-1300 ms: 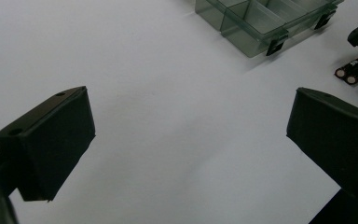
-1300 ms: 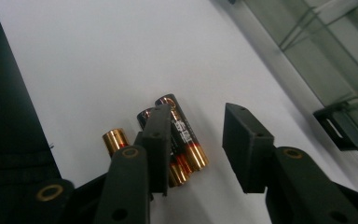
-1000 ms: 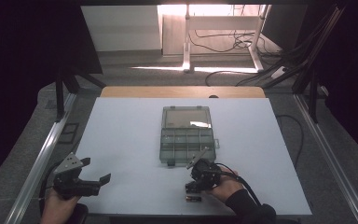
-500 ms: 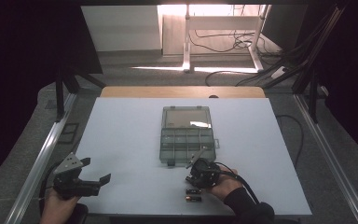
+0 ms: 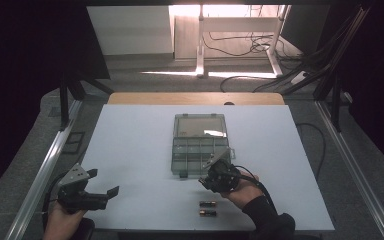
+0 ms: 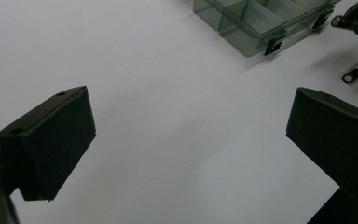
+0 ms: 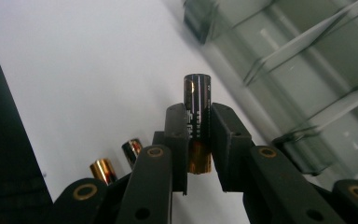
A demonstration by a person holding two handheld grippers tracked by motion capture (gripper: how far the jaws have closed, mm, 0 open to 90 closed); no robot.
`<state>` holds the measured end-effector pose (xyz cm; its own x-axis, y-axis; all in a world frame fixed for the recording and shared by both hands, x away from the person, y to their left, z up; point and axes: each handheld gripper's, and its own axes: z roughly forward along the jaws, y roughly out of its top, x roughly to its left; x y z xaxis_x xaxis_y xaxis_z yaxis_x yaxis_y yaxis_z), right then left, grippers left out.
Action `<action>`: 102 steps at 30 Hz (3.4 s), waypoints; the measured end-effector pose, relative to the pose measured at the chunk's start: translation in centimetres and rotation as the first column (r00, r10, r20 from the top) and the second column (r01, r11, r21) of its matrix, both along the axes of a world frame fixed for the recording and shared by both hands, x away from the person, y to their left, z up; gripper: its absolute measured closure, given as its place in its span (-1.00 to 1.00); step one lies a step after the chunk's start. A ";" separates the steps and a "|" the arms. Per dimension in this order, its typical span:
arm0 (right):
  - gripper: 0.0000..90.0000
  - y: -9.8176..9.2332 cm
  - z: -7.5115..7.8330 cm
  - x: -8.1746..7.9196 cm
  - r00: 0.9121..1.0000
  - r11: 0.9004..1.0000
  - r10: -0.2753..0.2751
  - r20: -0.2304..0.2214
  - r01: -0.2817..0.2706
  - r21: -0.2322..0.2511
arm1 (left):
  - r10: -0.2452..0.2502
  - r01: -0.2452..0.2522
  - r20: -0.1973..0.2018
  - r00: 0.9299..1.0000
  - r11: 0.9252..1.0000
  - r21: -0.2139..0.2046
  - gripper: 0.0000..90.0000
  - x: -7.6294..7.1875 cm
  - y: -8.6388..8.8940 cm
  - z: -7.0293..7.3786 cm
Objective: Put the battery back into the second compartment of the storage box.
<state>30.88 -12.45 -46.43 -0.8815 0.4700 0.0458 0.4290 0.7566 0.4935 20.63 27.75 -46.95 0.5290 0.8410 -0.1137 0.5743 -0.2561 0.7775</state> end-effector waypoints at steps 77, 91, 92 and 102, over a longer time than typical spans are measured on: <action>-0.30 4.5 0.9 10.8 0.976 0.979 -0.198 0.088 0.192 0.071 | -0.016 0.016 0.004 1.000 1.000 0.002 -0.95 0.0 -0.1 0.0; -0.96 3.2 1.7 8.4 0.977 0.981 -0.168 0.132 0.154 0.115 | -0.015 0.015 0.003 1.000 1.000 0.003 -0.95 0.0 -0.1 0.0; -0.96 3.2 1.7 8.4 0.977 0.981 -0.168 0.132 0.154 0.115 | -0.015 0.015 0.003 1.000 1.000 0.003 -0.95 0.0 -0.1 0.0; -1.00 2.5 2.0 6.4 0.980 0.984 -0.133 0.148 0.113 0.135 | -0.017 0.017 0.004 1.000 1.000 0.004 -0.95 0.0 -0.1 0.0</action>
<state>37.24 -9.98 -44.46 -0.8184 0.5743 -0.0224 0.4249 0.6309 0.6492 20.65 27.66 -46.95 0.5438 0.8322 -0.1081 0.5670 -0.2694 0.7784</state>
